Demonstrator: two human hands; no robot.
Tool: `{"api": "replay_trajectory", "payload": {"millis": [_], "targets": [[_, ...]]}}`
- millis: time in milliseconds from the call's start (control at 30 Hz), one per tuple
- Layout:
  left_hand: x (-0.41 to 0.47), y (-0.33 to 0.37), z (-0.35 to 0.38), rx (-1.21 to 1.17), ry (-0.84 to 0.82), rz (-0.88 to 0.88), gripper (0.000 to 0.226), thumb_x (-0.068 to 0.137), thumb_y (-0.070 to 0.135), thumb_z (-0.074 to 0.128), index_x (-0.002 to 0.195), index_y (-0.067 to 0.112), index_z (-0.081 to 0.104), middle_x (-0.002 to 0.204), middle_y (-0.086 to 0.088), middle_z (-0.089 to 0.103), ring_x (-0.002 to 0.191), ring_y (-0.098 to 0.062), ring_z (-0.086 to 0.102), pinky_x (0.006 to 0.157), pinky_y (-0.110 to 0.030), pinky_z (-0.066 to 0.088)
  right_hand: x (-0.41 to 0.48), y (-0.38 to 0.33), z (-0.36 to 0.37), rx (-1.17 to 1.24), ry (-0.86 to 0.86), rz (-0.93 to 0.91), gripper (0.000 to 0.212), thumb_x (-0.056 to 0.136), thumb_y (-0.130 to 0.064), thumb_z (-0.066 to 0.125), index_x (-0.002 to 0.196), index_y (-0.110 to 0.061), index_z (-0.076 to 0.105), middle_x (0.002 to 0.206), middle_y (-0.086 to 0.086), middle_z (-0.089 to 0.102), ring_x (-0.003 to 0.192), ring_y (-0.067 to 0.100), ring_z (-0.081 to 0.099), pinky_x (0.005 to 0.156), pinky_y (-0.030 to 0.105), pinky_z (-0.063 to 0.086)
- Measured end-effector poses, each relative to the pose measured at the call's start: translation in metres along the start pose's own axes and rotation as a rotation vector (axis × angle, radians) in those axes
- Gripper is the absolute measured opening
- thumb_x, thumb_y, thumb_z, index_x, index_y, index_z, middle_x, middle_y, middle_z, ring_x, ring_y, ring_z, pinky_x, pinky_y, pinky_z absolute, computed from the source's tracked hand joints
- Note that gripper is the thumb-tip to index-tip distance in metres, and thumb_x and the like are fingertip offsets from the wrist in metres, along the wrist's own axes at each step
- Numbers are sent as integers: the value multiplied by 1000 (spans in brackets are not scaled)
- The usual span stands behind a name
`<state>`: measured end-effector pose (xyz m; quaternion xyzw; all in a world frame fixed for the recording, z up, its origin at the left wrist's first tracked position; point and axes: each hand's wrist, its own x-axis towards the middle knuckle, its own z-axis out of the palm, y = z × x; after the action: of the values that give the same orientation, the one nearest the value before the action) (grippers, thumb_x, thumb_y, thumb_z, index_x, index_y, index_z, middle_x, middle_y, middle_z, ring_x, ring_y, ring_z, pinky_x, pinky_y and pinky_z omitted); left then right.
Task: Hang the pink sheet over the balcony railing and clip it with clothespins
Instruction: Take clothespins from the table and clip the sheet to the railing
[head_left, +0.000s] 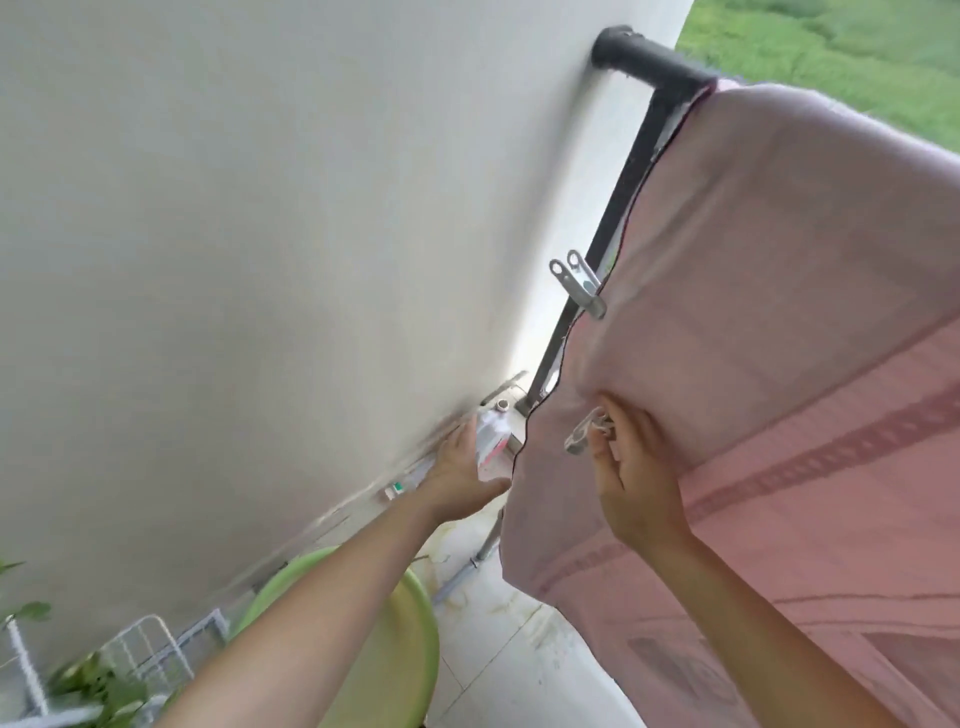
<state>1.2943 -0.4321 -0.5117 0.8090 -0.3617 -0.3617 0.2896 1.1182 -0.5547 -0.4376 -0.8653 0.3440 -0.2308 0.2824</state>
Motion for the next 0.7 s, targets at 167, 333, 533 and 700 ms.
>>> {"api": "replay_trajectory", "payload": {"millis": [167,333,533,700], "targets": [[41,3,23,-46,-148,104,121,68,55,79,155,22,0,163,4,4,150,-16,0,120,-47,12,-21,0,6,-51,37,66,44,99,-36,39,139,-20,48,122,-13,47,111,7,53,91,27,44],[67,8,55,-75,-234,158,94,61,53,75,144,37,33,148,2,41,141,-21,30,113,-43,29,-39,-2,-7,-91,48,45,40,96,-41,37,127,-19,52,116,-15,43,88,0,53,79,35,51],[70,37,55,-408,-572,173,67,77,-5,58,136,23,47,117,7,61,109,-9,55,84,-6,43,-55,-6,-28,-166,31,-24,38,97,-39,40,128,-20,52,116,-19,43,88,5,54,76,30,49],[68,52,71,-358,-583,91,28,75,-8,50,98,-4,65,97,-11,66,89,-22,61,84,-37,51,-69,-4,-41,-188,29,-12,40,98,-40,40,130,-19,52,116,-20,42,85,8,54,76,28,48]]}}
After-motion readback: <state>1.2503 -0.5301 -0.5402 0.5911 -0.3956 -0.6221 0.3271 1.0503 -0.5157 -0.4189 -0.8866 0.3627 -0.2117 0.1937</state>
